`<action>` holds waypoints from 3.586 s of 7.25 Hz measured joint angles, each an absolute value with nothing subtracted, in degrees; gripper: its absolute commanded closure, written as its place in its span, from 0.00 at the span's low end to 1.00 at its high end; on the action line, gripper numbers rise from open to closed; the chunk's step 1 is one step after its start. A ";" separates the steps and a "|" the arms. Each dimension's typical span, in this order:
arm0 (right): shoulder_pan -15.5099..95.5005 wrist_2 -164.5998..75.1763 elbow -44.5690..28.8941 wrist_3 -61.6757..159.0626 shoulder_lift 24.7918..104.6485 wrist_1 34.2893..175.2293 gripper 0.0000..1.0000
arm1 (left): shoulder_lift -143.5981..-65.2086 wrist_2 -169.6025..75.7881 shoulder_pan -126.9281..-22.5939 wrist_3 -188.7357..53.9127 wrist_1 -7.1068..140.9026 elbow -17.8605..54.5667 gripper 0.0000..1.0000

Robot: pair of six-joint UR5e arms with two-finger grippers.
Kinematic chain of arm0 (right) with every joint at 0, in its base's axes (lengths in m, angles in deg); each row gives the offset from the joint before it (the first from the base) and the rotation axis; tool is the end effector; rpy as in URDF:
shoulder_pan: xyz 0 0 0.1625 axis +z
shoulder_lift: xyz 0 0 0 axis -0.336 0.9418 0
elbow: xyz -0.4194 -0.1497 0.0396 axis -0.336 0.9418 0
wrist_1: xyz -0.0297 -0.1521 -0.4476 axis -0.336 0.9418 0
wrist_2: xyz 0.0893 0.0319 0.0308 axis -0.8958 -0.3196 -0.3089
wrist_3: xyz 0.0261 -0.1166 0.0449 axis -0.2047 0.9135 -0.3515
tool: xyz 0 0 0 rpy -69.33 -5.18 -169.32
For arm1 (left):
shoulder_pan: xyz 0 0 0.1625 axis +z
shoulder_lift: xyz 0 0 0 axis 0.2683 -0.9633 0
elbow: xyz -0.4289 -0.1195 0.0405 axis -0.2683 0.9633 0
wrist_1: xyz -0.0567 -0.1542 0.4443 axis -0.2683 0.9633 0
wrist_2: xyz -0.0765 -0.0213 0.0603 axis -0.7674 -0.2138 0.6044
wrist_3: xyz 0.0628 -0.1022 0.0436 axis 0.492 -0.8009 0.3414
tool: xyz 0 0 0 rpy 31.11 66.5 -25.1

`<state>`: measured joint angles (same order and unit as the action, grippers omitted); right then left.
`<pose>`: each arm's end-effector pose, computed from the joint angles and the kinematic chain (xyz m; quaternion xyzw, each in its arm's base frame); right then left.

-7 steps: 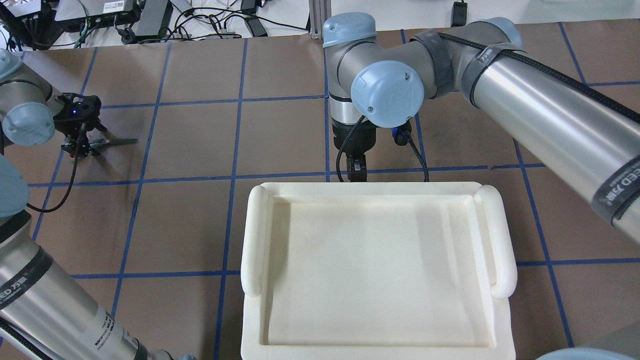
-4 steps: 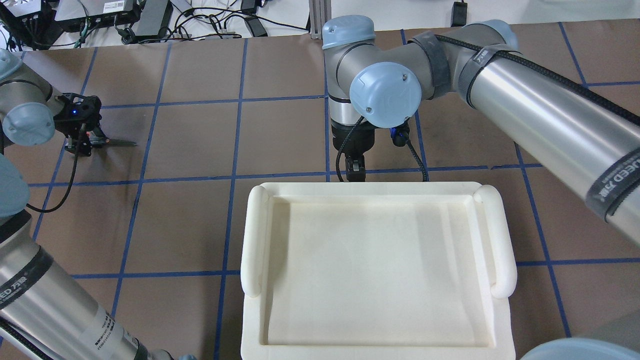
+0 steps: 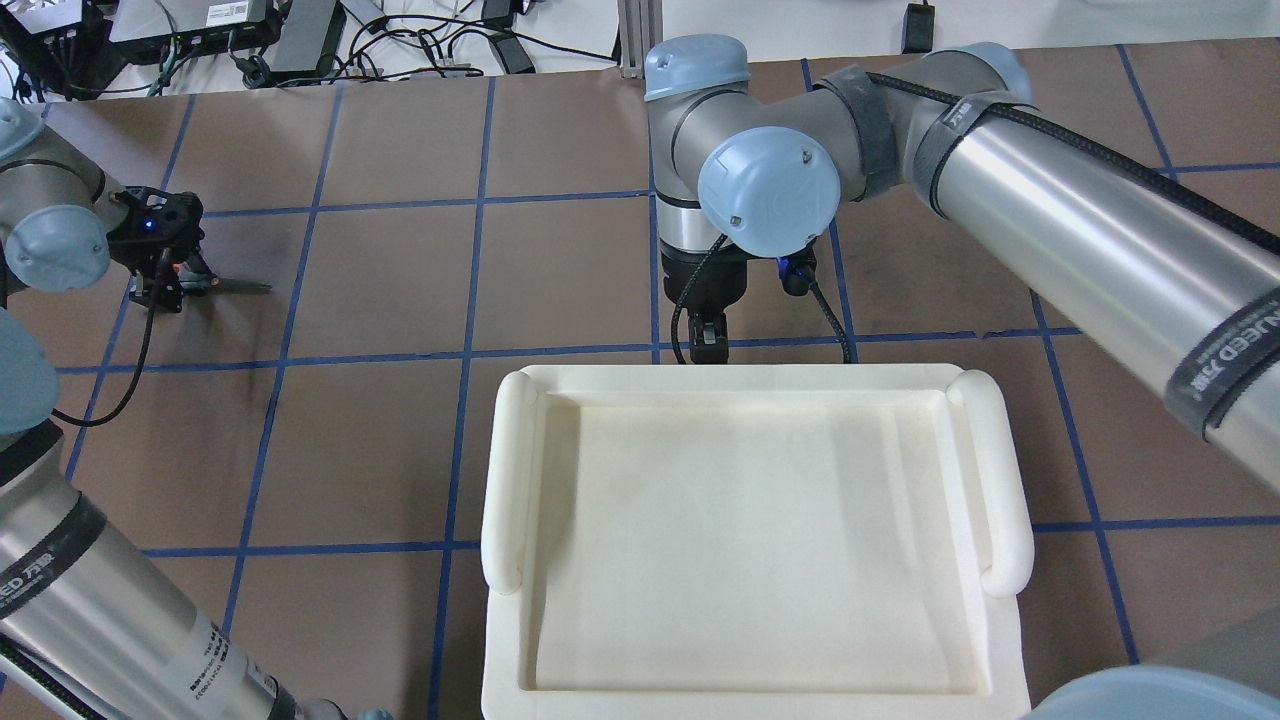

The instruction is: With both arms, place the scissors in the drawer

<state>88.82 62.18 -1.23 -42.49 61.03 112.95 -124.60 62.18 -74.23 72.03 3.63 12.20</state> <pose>0.3431 -0.5641 0.2572 -0.6927 -0.6854 -0.1453 0.1709 0.2794 -0.7258 0.1245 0.7276 0.6853 -0.0252 0.0159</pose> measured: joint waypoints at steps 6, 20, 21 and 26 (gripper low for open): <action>88.82 62.01 -1.32 -42.55 59.58 113.26 0.00 | -120.05 60.59 -77.27 70.62 4.92 12.28 1.00; 86.87 63.18 1.39 -34.92 56.89 127.35 0.00 | -104.14 66.37 -103.44 47.97 18.51 19.51 1.00; 86.63 63.14 2.43 -33.86 56.15 127.41 0.00 | -104.18 66.38 -103.47 47.94 18.51 19.55 1.00; 84.67 63.11 6.18 -29.32 53.51 128.91 0.00 | -104.30 66.17 -103.53 47.87 18.54 19.81 1.00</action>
